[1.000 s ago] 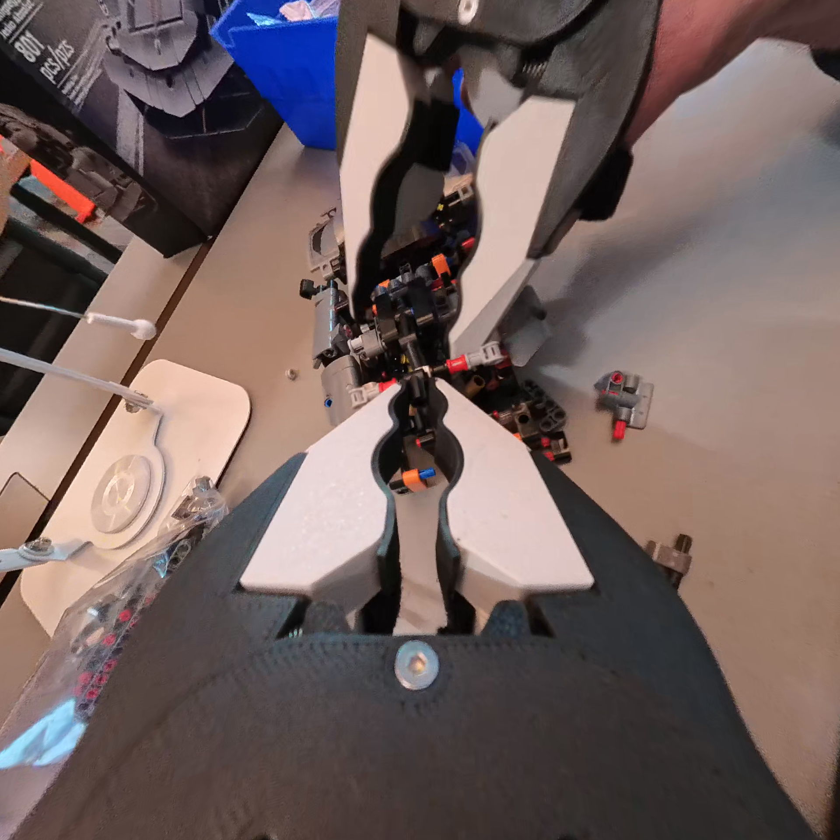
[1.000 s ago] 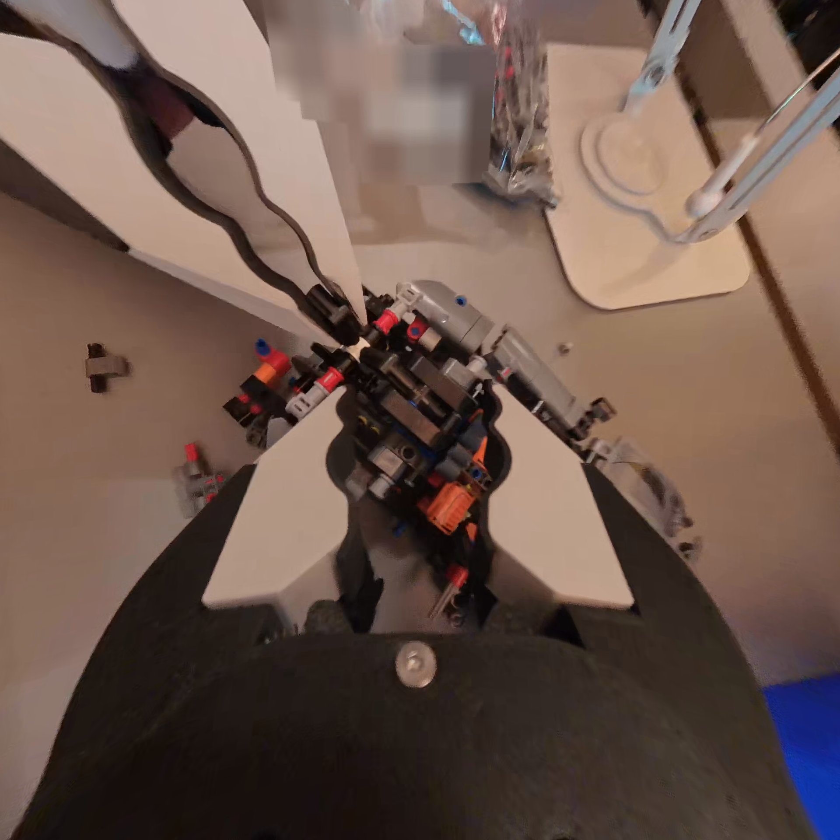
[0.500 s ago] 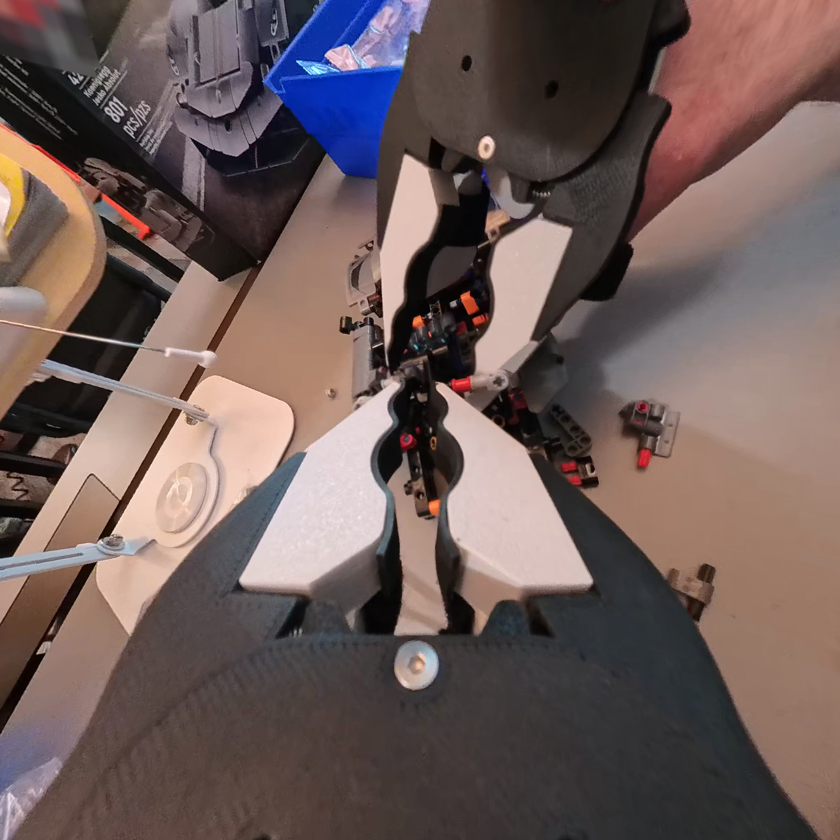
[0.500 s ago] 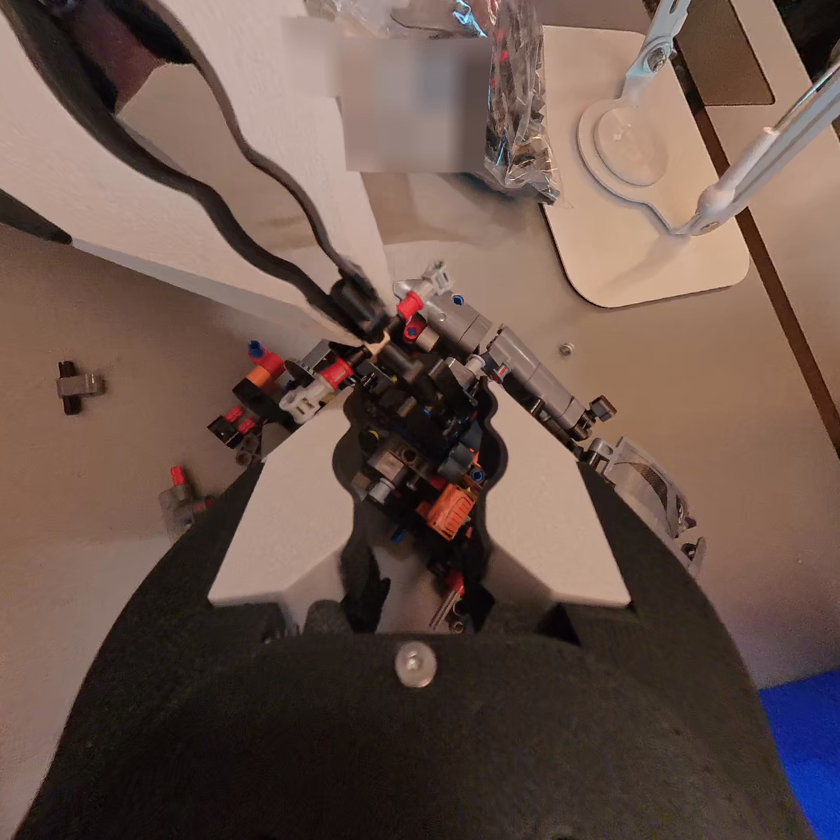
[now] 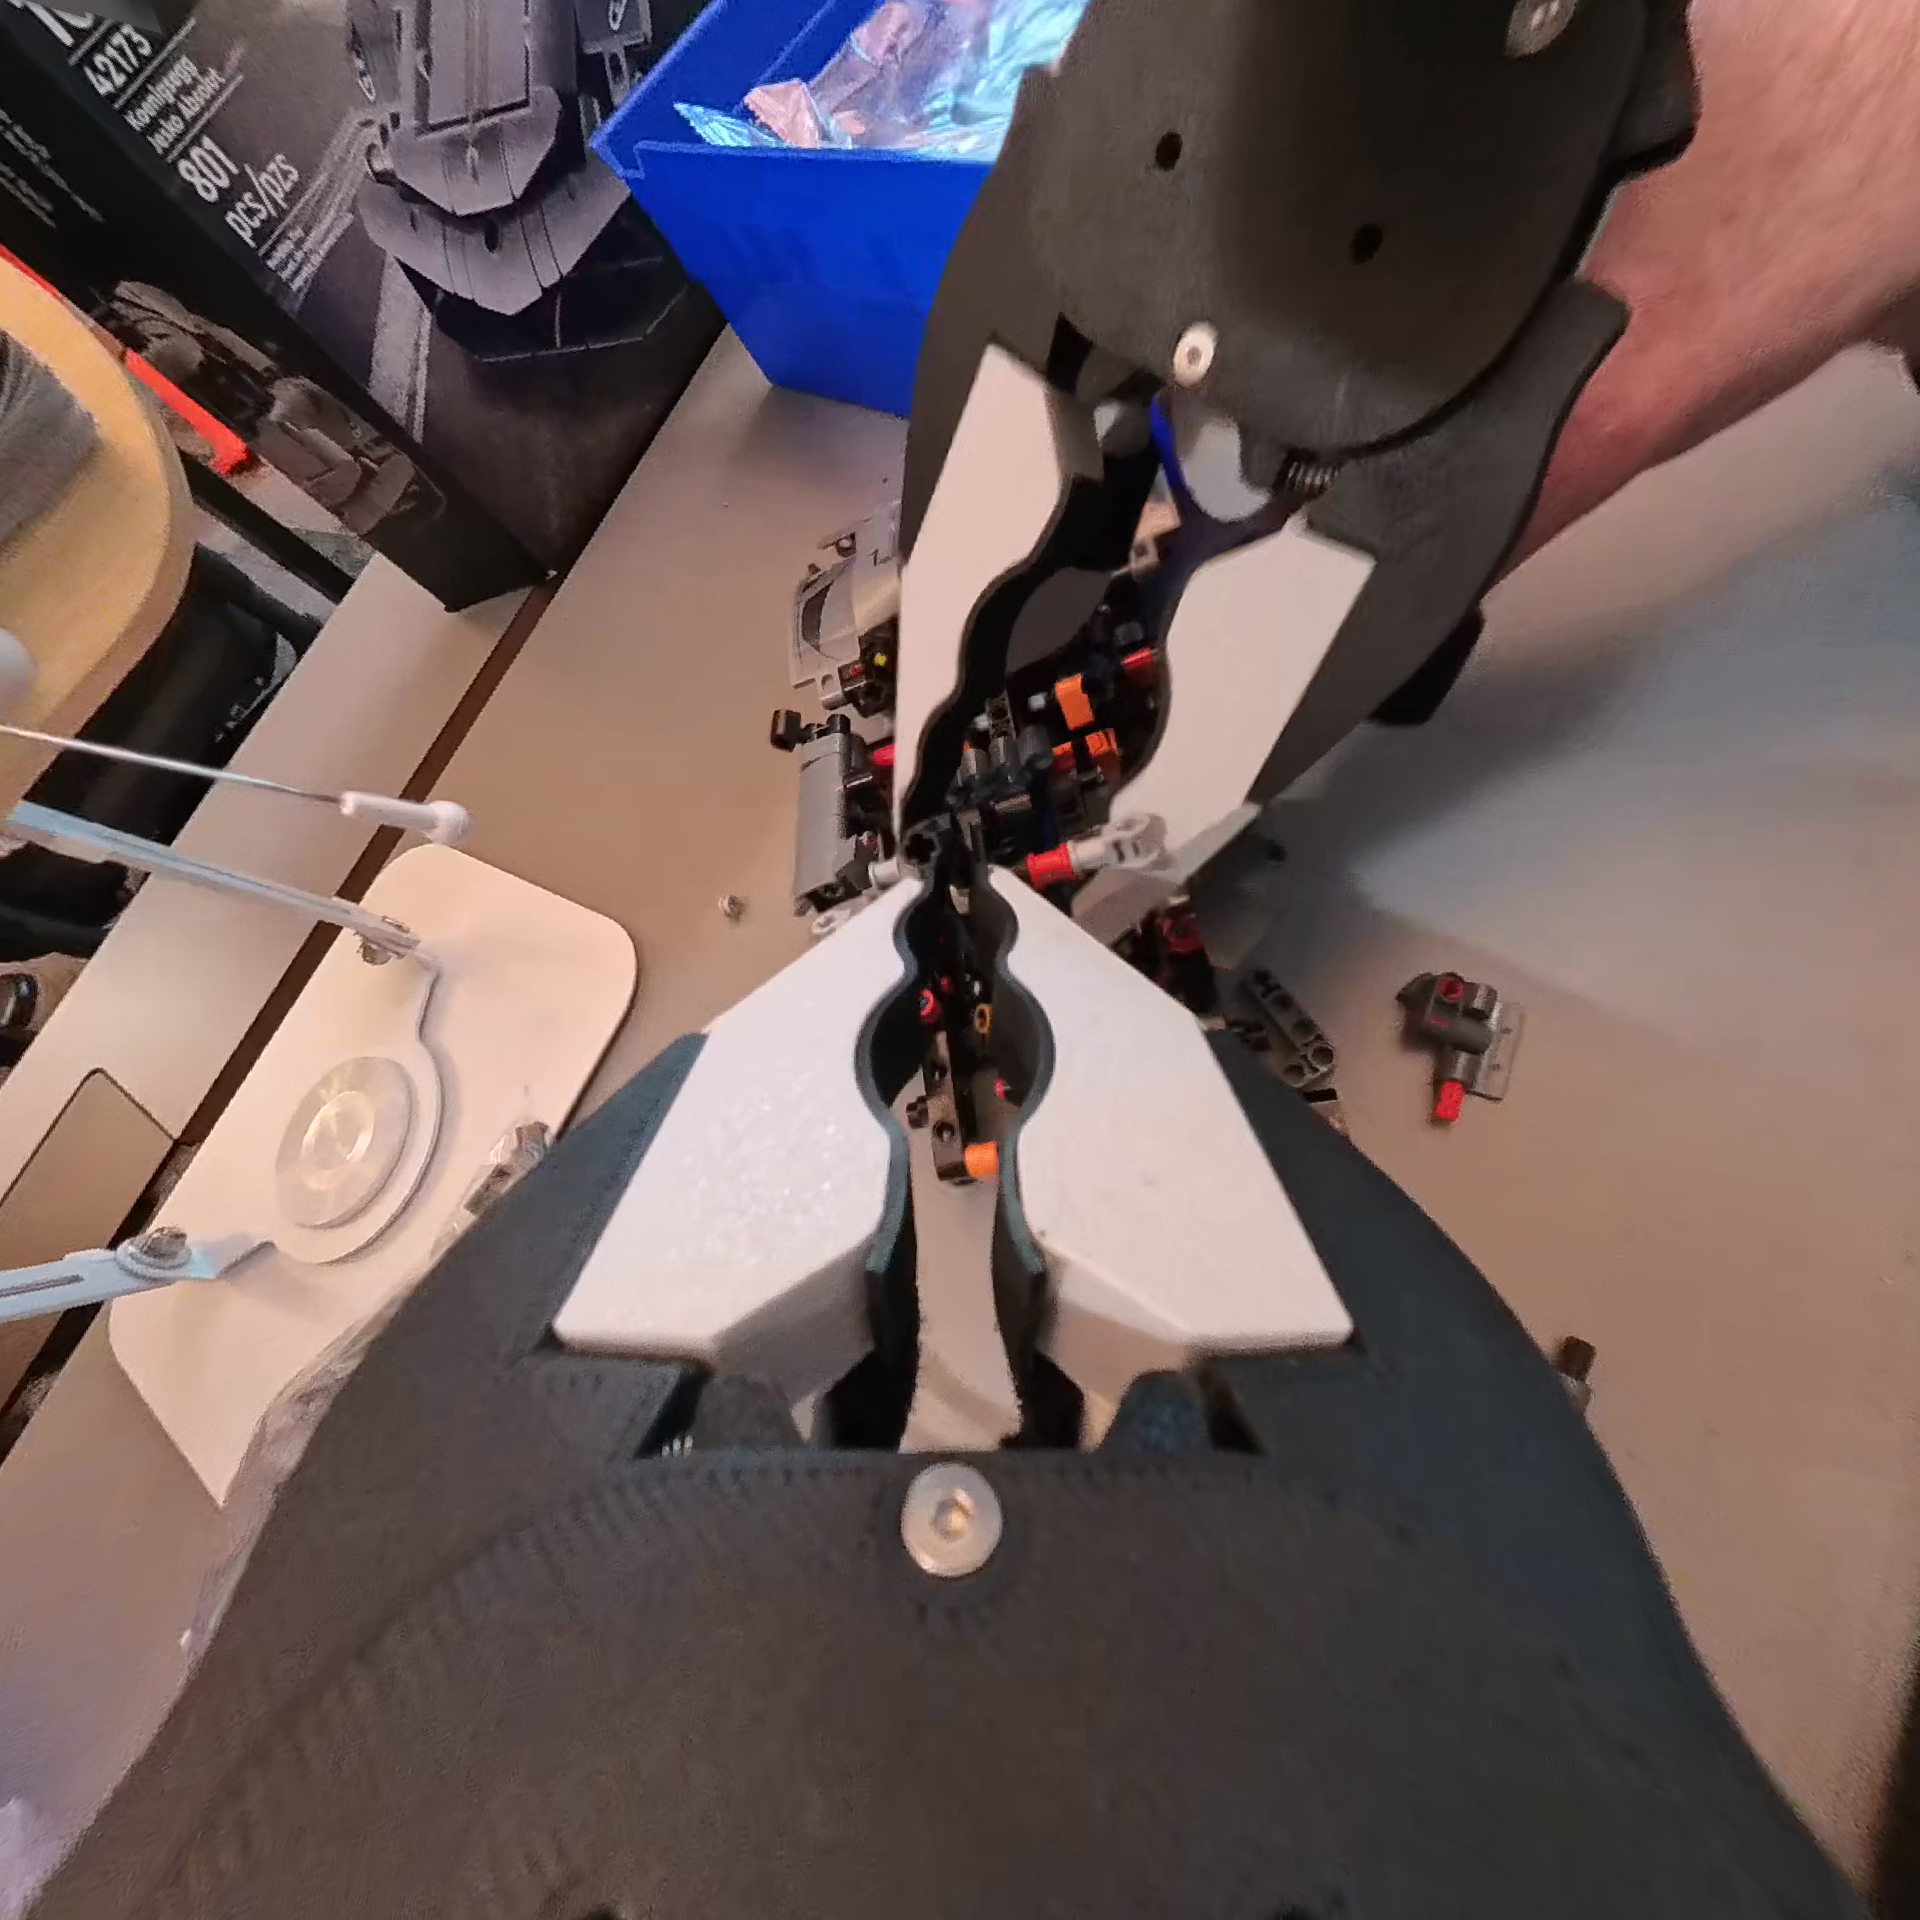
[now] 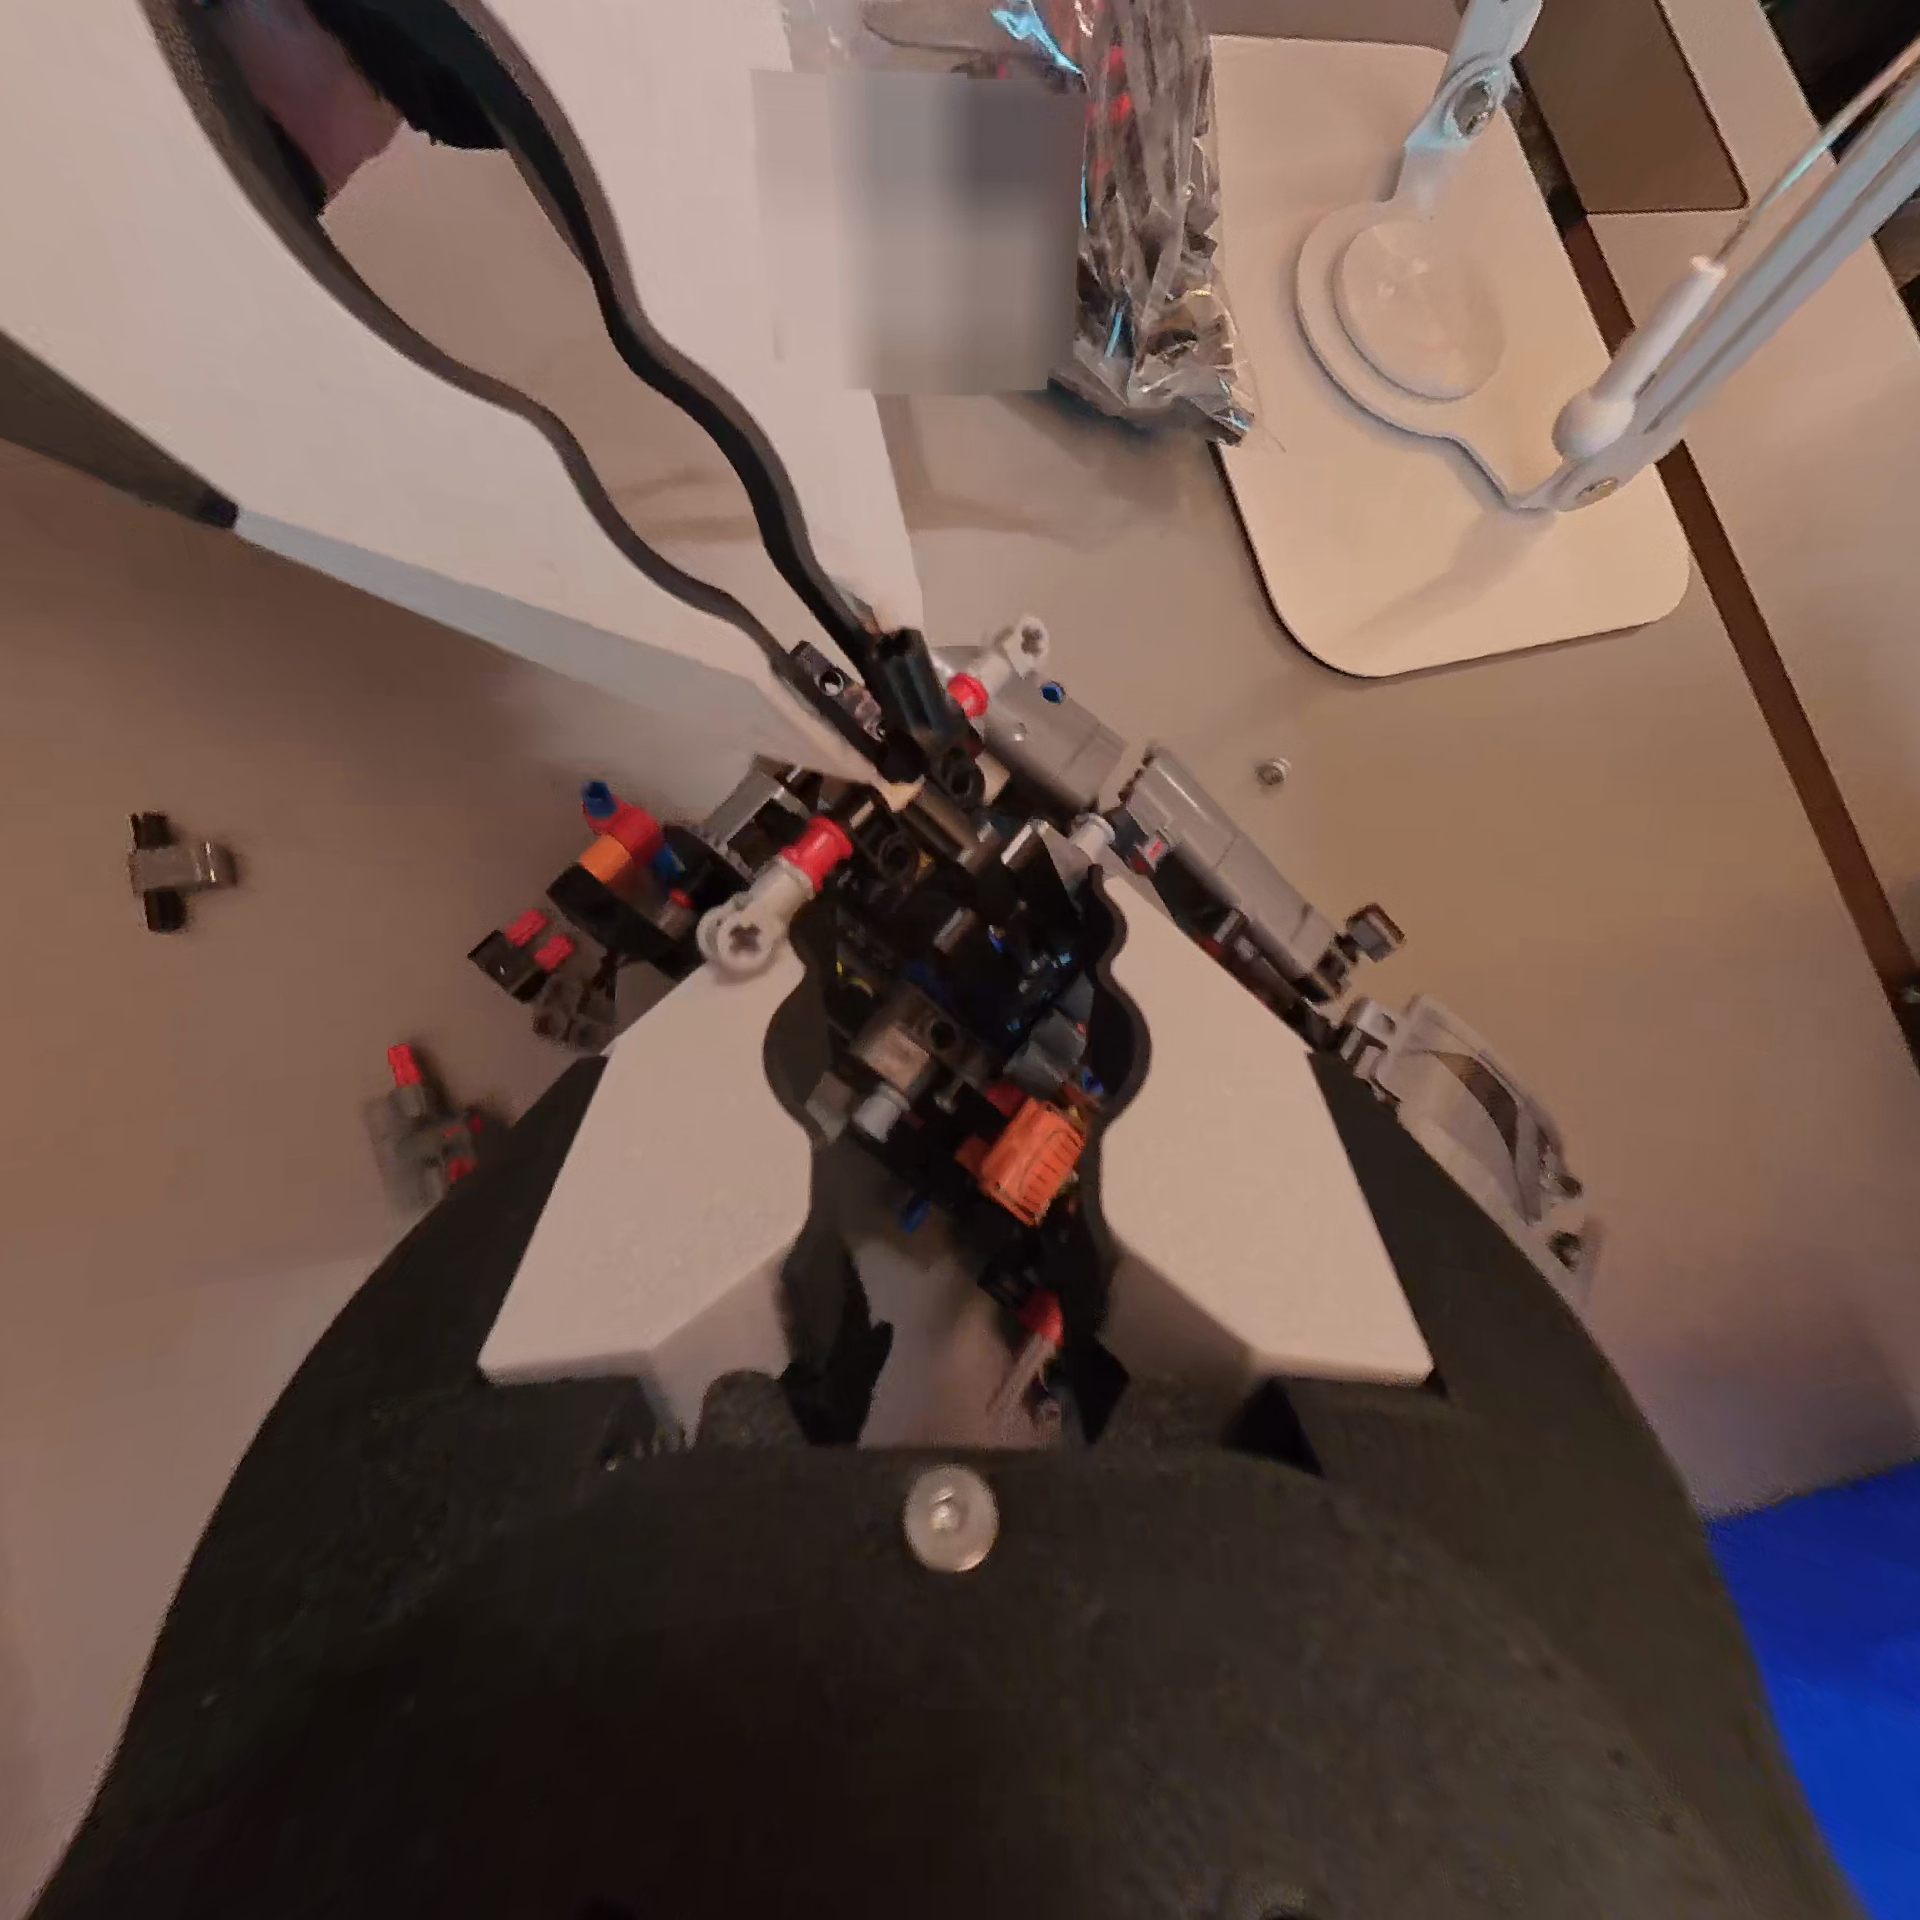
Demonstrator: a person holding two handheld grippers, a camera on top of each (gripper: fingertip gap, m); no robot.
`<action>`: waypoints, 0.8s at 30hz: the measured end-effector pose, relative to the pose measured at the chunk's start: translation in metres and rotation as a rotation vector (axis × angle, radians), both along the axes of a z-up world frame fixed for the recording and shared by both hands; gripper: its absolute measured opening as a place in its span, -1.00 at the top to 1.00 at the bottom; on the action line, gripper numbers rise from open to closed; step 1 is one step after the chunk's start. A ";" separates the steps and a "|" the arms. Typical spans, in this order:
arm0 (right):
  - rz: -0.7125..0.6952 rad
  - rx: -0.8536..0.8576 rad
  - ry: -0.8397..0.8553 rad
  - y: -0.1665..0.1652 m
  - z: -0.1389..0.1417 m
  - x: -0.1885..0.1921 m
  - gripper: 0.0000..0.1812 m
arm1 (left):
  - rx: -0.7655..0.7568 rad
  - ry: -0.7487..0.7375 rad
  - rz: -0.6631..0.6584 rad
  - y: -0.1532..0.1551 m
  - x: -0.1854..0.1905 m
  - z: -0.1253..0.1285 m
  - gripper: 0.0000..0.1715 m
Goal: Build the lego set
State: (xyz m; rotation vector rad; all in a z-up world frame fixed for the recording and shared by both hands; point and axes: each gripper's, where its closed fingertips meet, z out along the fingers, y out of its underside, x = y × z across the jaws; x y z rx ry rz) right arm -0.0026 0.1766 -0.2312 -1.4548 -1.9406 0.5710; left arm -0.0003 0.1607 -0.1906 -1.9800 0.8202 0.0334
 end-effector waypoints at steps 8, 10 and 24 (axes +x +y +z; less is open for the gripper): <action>-0.002 -0.014 0.021 0.001 0.009 0.008 0.56 | -0.016 -0.074 -0.001 0.001 -0.002 -0.002 0.99; 0.010 0.029 -0.002 0.000 0.003 0.004 0.48 | -0.021 -0.091 0.003 0.001 -0.001 -0.002 1.00; -0.017 0.034 0.054 0.009 0.003 -0.003 0.65 | 0.002 -0.146 -0.041 -0.006 -0.013 0.008 0.79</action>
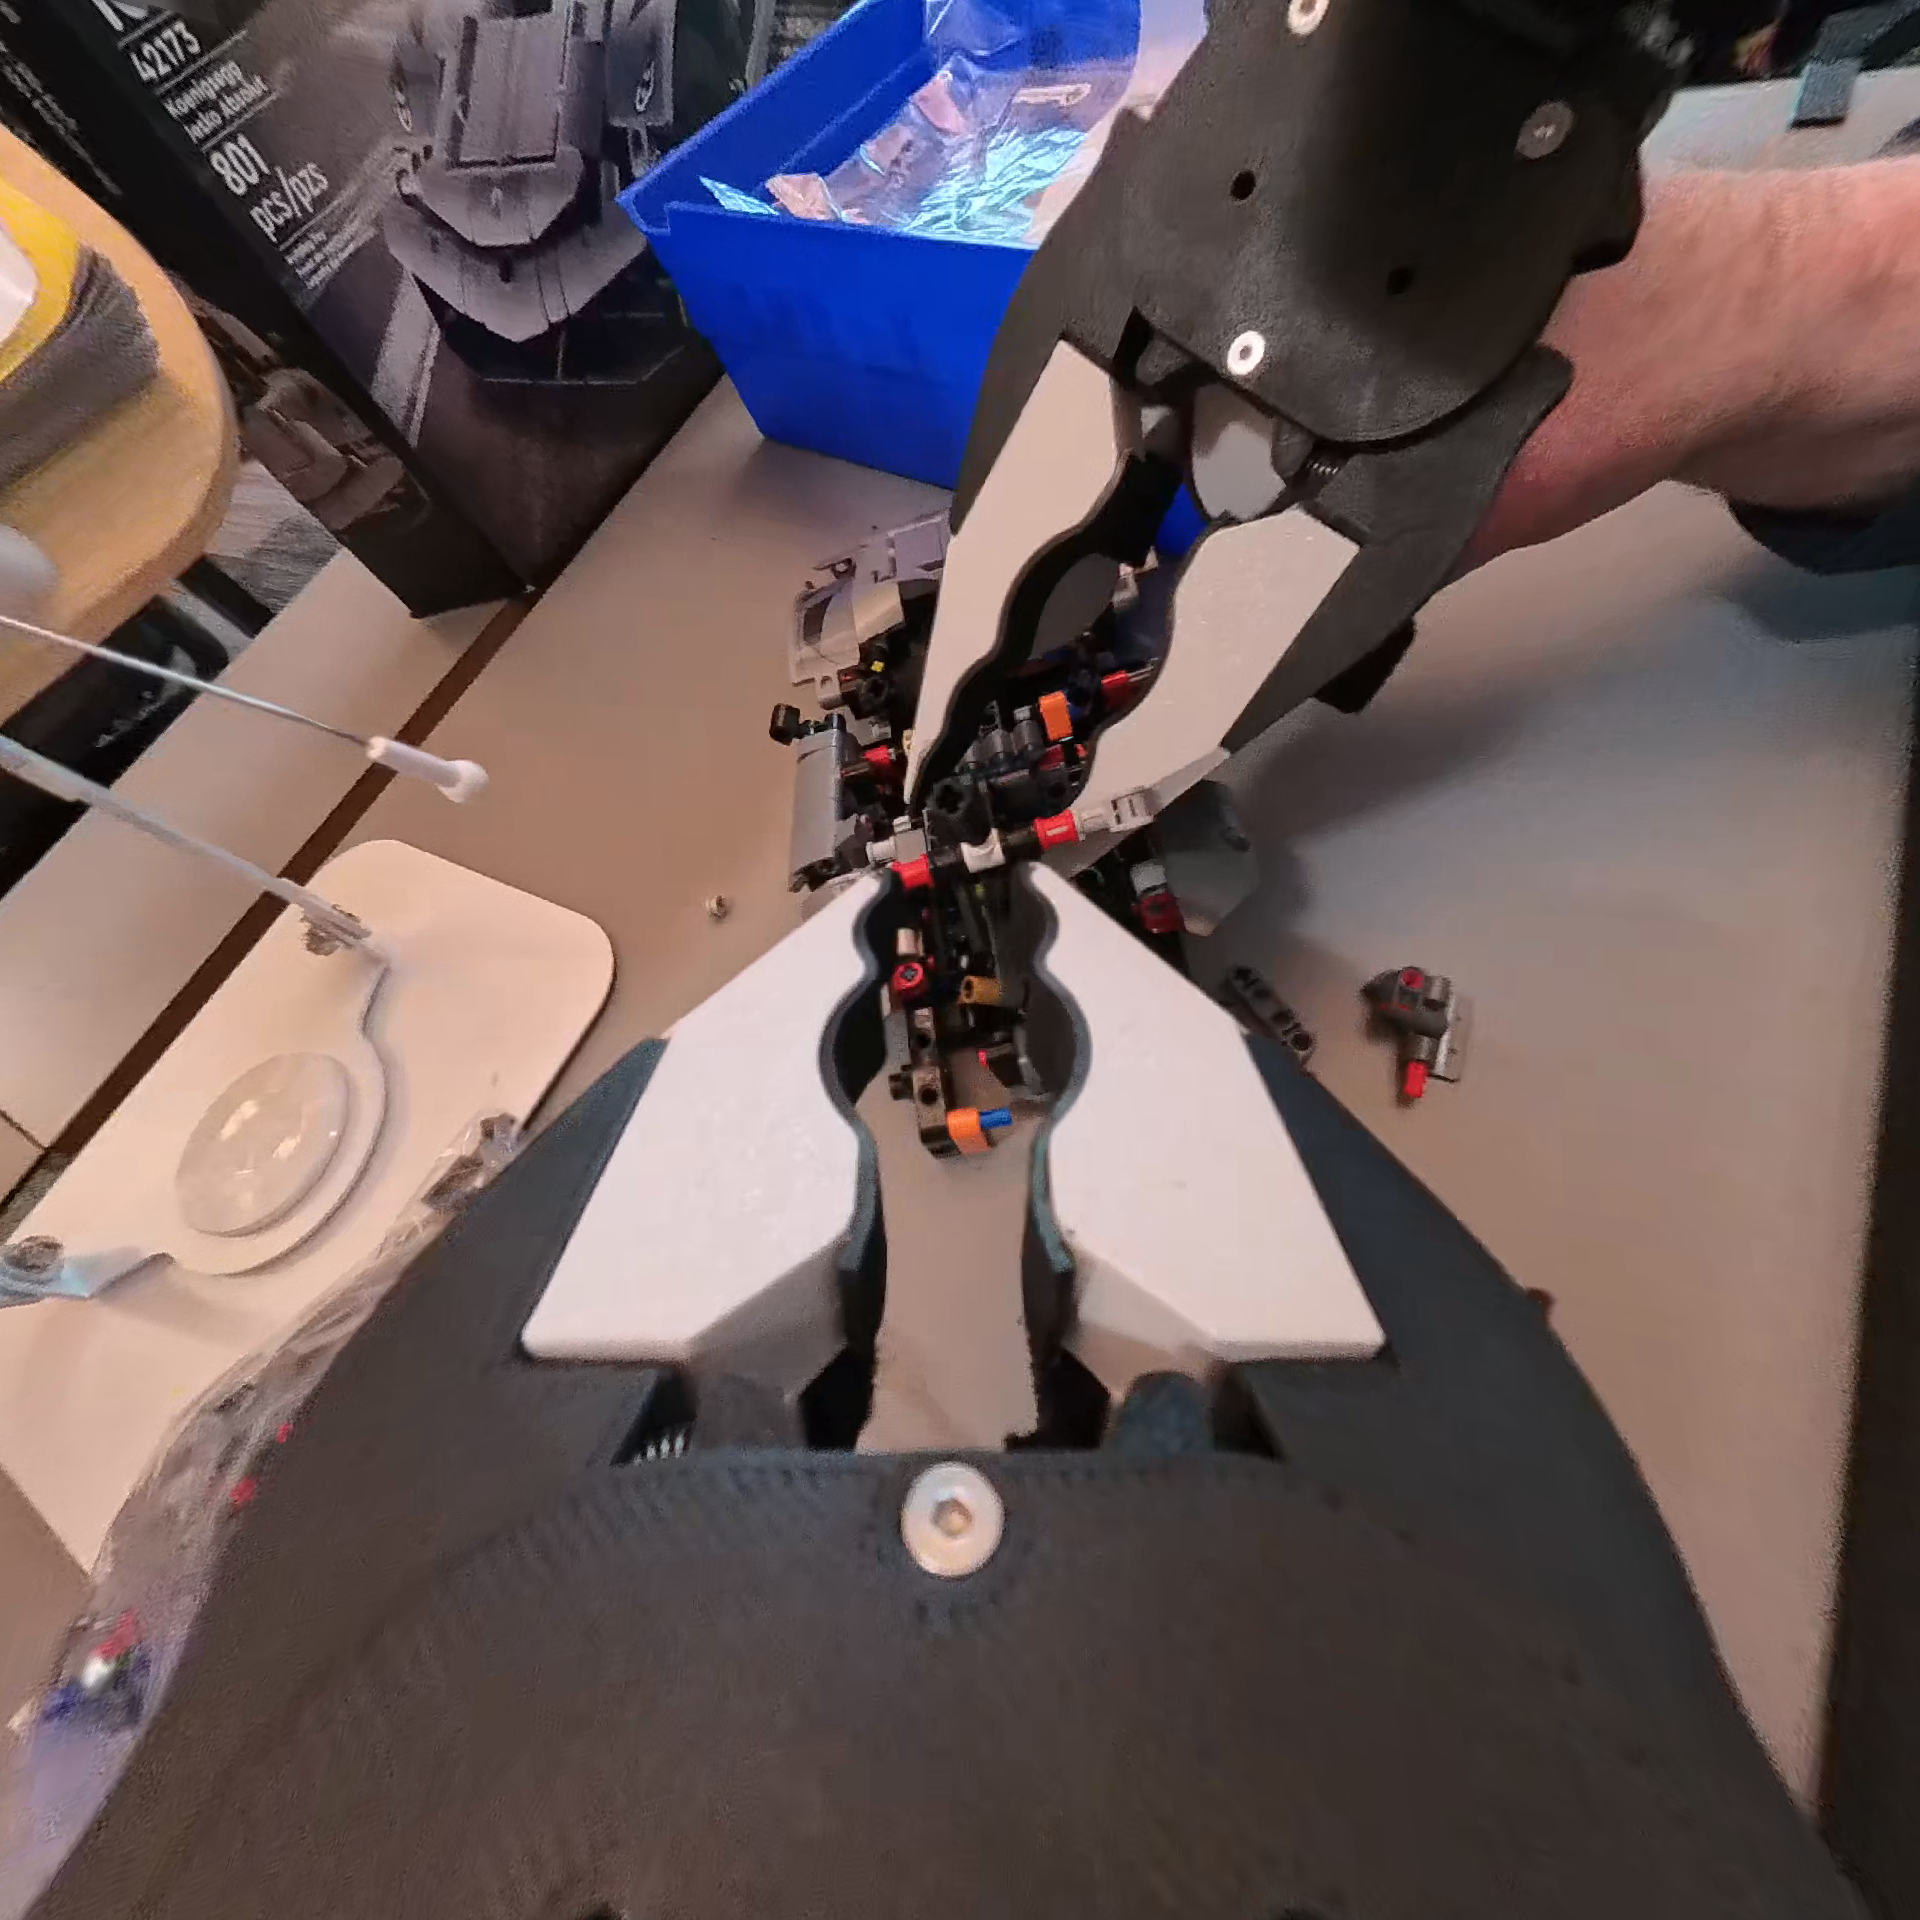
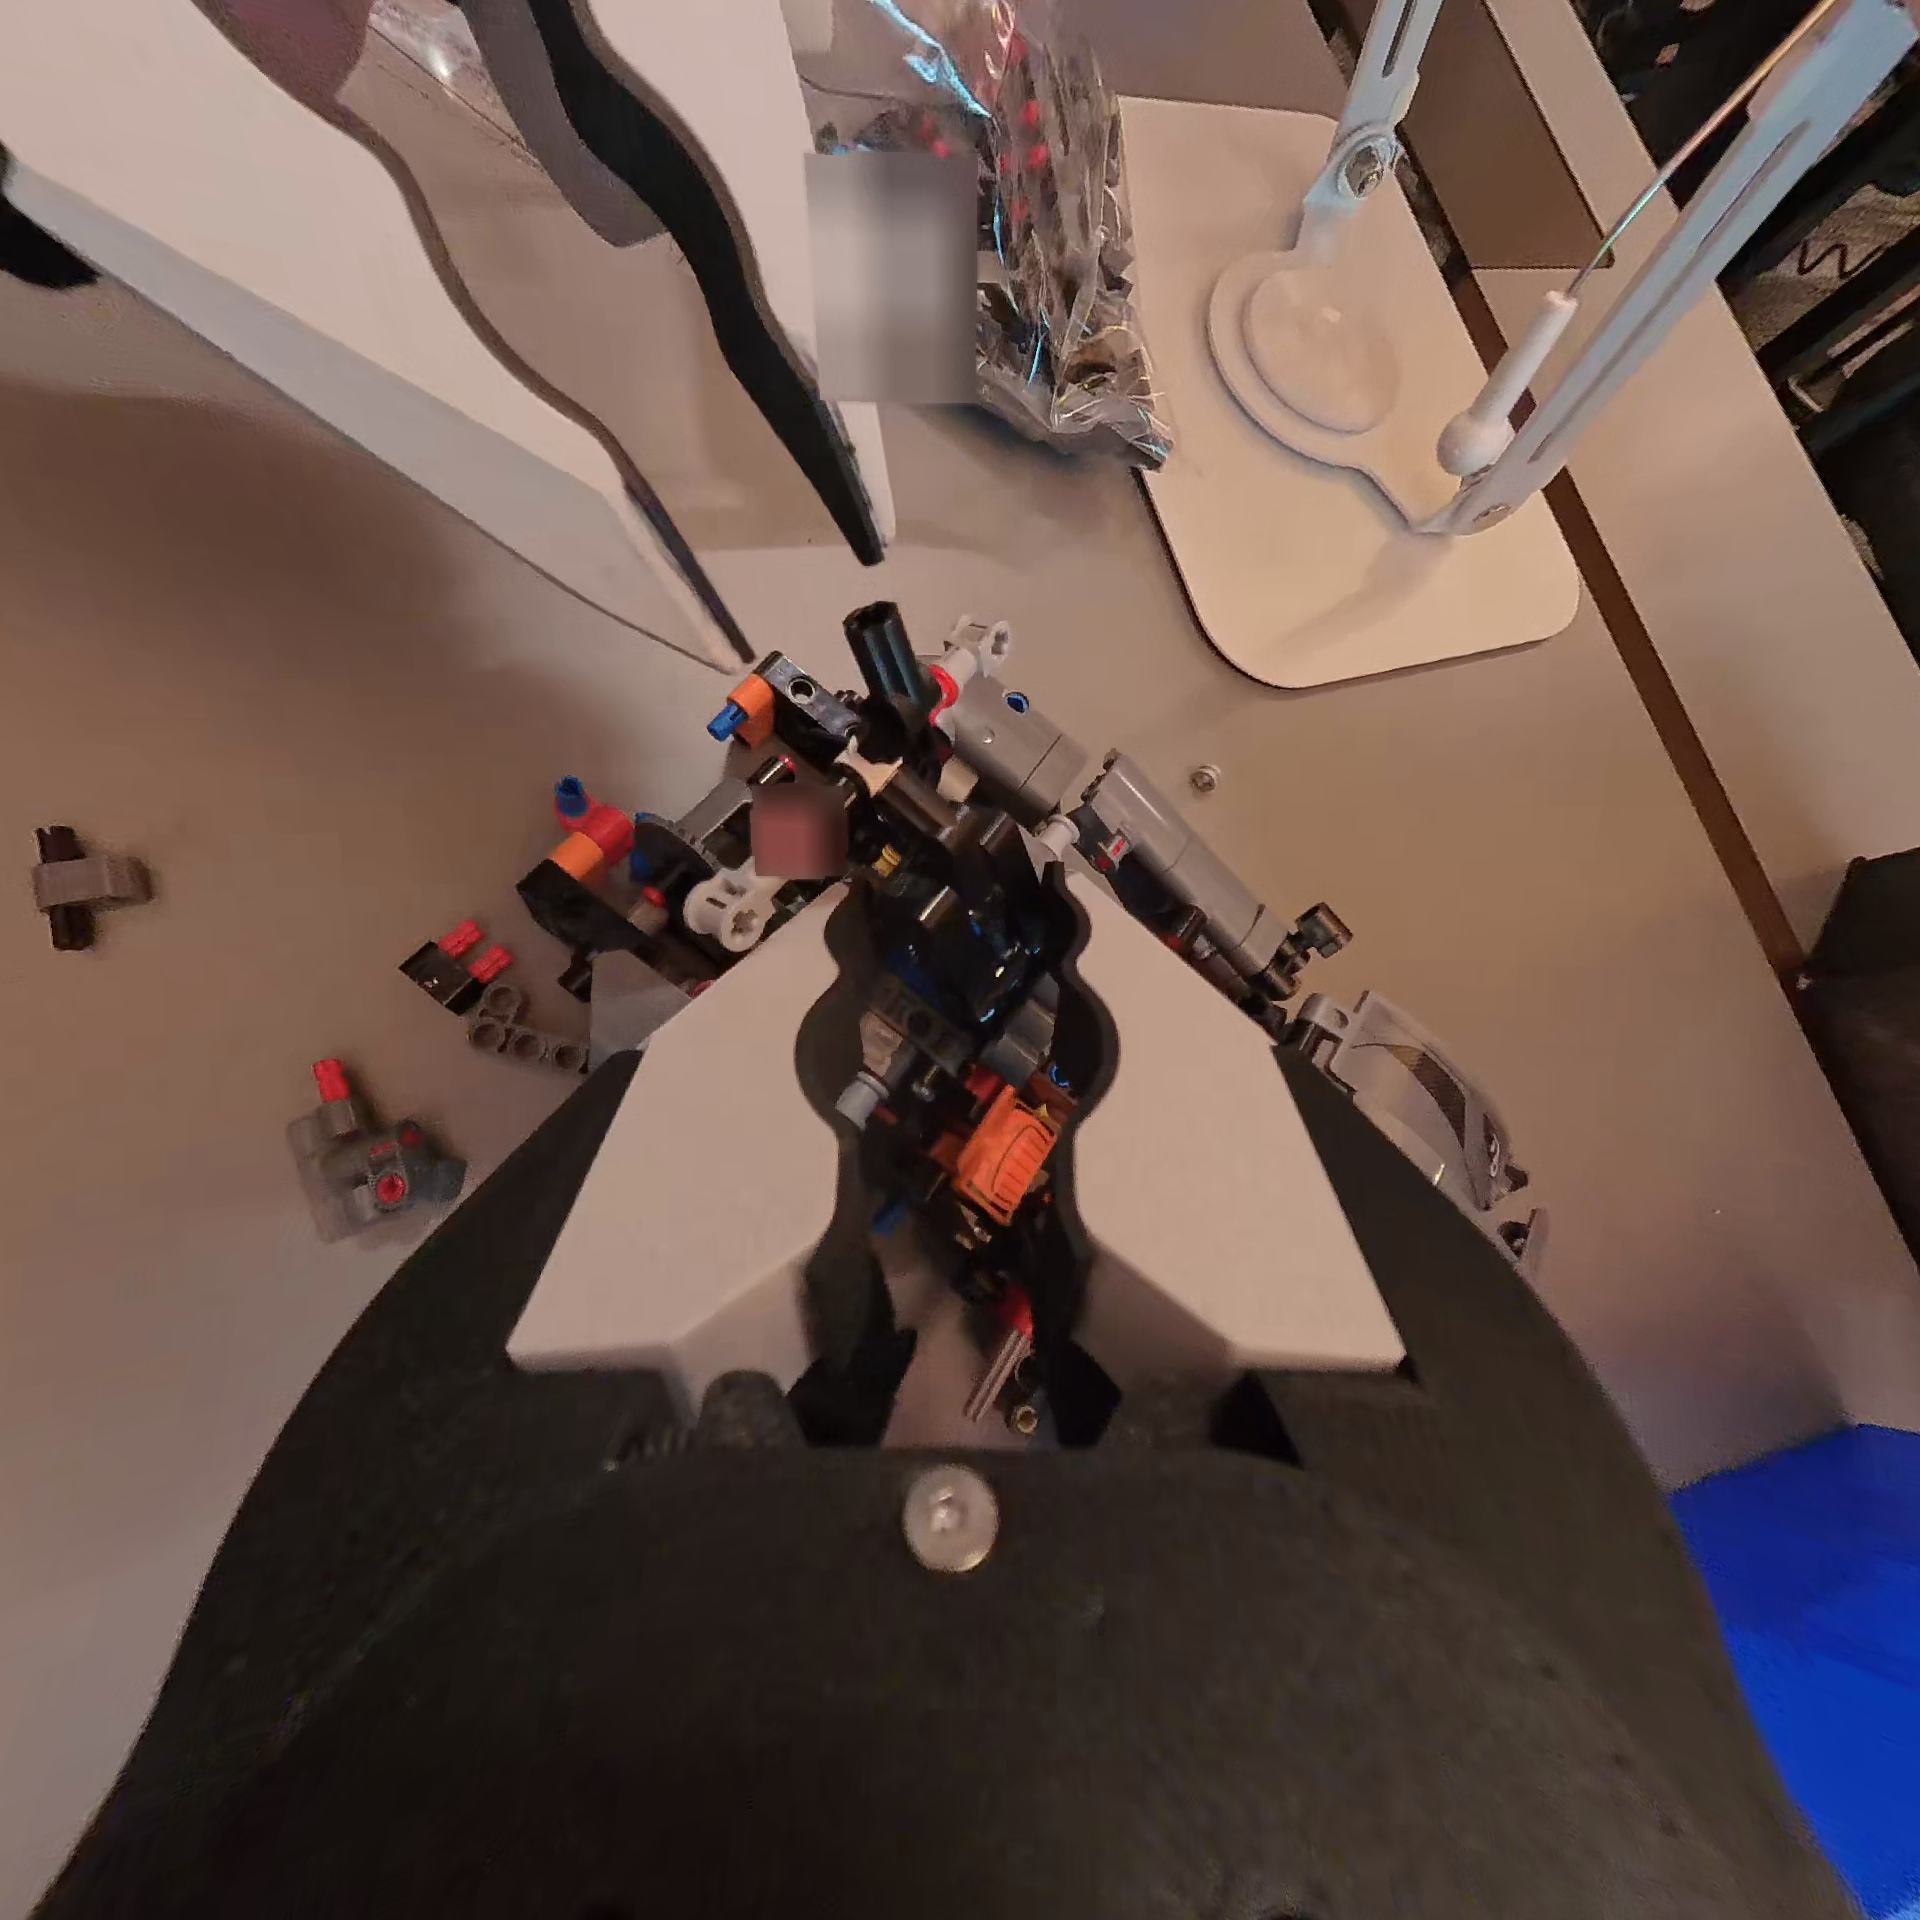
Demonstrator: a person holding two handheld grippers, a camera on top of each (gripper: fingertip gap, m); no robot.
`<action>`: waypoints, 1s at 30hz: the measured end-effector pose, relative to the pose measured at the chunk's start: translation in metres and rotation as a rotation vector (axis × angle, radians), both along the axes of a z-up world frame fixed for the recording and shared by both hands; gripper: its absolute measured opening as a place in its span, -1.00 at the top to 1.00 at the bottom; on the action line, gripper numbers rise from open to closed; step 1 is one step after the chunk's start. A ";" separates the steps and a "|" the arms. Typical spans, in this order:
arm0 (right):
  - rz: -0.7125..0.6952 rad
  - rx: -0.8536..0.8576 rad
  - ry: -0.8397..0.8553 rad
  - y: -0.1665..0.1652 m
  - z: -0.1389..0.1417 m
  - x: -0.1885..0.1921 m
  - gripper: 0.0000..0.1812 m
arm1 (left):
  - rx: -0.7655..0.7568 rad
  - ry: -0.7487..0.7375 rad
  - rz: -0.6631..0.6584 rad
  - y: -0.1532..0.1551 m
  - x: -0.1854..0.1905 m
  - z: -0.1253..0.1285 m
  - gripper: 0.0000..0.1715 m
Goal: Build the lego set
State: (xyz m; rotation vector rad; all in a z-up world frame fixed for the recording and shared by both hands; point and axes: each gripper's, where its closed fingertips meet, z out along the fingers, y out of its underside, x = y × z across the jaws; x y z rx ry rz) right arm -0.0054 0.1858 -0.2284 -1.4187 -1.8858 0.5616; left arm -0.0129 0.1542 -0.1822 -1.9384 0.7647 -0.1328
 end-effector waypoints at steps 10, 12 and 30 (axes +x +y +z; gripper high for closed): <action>-0.005 0.009 -0.009 0.000 0.000 0.000 0.65 | -0.161 -0.017 0.014 0.012 0.006 -0.044 1.00; -0.002 0.015 -0.011 -0.001 0.000 0.000 0.65 | -0.160 -0.038 0.004 0.013 0.008 -0.045 1.00; 0.016 -0.010 -0.003 -0.003 0.000 0.000 0.65 | -0.185 -0.153 -0.038 0.013 0.021 -0.049 0.75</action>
